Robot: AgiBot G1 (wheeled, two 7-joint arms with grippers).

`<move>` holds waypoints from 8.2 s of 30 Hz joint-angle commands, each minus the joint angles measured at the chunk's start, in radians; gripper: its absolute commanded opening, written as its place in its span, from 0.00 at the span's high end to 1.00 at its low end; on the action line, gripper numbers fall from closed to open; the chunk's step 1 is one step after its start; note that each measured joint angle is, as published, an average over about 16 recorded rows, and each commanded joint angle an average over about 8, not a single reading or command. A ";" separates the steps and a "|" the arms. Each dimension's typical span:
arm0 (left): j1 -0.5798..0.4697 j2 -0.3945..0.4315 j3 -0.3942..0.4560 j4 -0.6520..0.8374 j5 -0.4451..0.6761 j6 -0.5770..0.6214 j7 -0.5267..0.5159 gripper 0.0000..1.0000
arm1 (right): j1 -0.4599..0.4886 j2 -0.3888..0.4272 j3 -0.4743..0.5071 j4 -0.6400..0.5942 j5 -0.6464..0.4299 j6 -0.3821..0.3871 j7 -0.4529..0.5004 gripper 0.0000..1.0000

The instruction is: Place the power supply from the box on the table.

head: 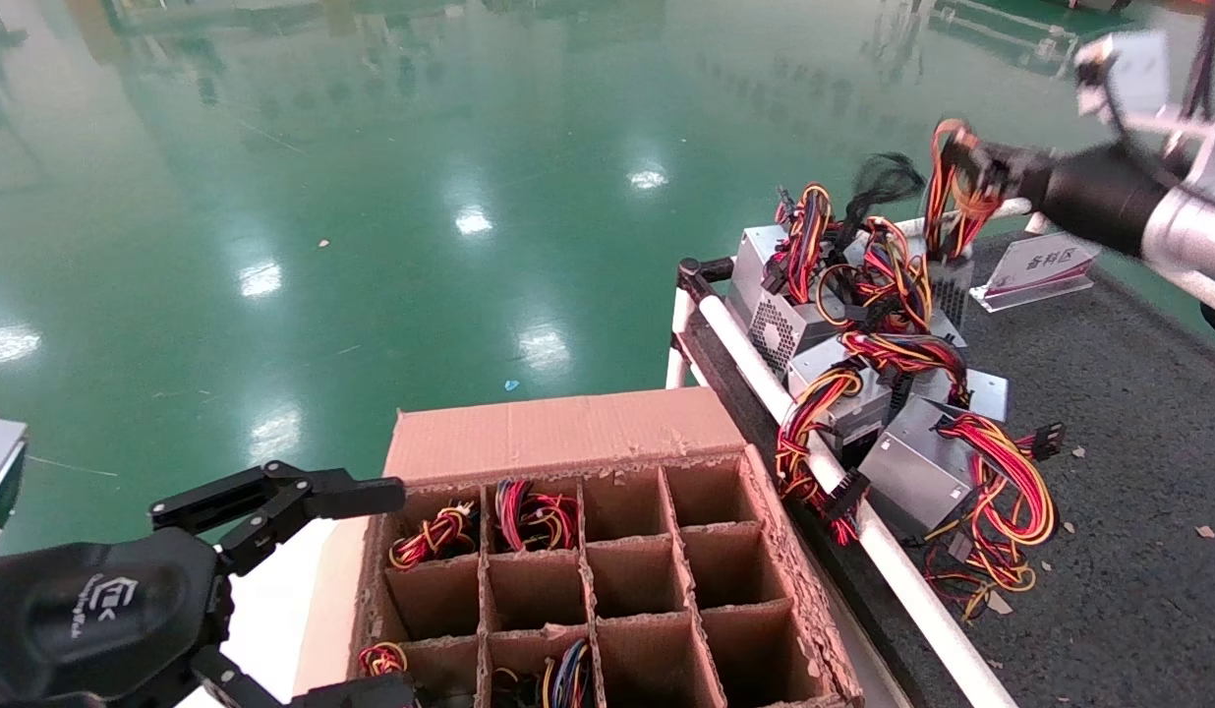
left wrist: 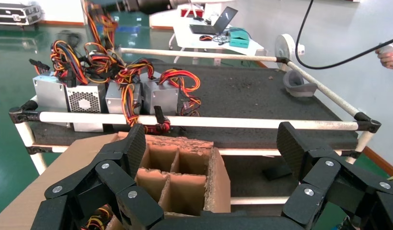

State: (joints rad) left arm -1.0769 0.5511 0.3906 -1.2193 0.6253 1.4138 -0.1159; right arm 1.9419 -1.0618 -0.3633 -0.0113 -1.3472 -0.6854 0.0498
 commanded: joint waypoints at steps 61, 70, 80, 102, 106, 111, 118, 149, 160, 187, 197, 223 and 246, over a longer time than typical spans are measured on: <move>0.000 0.000 0.000 0.001 0.000 -0.001 0.000 0.00 | -0.150 0.136 -0.003 0.342 0.124 -0.253 0.084 0.00; 0.000 0.000 0.000 0.001 0.000 -0.001 0.000 0.00 | -0.294 0.199 0.015 0.534 0.223 -0.365 0.095 0.00; 0.000 0.000 0.000 0.001 0.000 -0.001 0.000 0.00 | -0.455 0.270 0.034 0.747 0.333 -0.490 0.107 0.00; 0.000 0.000 0.000 0.001 0.000 -0.001 0.000 0.00 | -0.809 0.425 0.077 1.218 0.576 -0.765 0.133 0.00; 0.000 0.000 0.000 0.001 0.000 -0.001 0.000 0.00 | -0.858 0.446 0.082 1.284 0.610 -0.803 0.137 0.00; 0.001 -0.001 0.000 0.001 -0.001 -0.001 0.000 0.00 | -0.891 0.461 0.087 1.328 0.634 -0.829 0.139 0.00; 0.001 -0.001 0.000 0.001 -0.001 -0.001 0.000 0.00 | -0.887 0.460 0.088 1.321 0.633 -0.825 0.139 0.00; 0.001 -0.001 0.000 0.001 -0.001 -0.001 0.000 0.00 | -0.867 0.451 0.084 1.294 0.617 -0.810 0.138 0.00; 0.001 -0.001 0.000 0.001 -0.001 -0.001 0.000 0.00 | -0.866 0.450 0.083 1.293 0.616 -0.809 0.138 0.00; 0.001 -0.001 0.000 0.001 -0.001 -0.001 0.000 0.00 | -0.865 0.450 0.083 1.292 0.615 -0.808 0.138 0.00; 0.001 -0.001 0.000 0.001 0.000 -0.001 0.000 0.00 | -0.865 0.450 0.083 1.292 0.615 -0.808 0.138 0.00; 0.001 -0.001 0.000 0.001 0.000 -0.001 0.000 0.00 | -0.865 0.450 0.083 1.292 0.615 -0.808 0.138 0.00; 0.001 -0.001 0.000 0.001 0.000 -0.001 0.000 0.00 | -0.865 0.450 0.083 1.292 0.615 -0.808 0.138 0.00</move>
State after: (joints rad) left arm -1.0762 0.5505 0.3902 -1.2184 0.6248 1.4128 -0.1157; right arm 1.0766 -0.6121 -0.2799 1.2808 -0.7321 -1.4935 0.1874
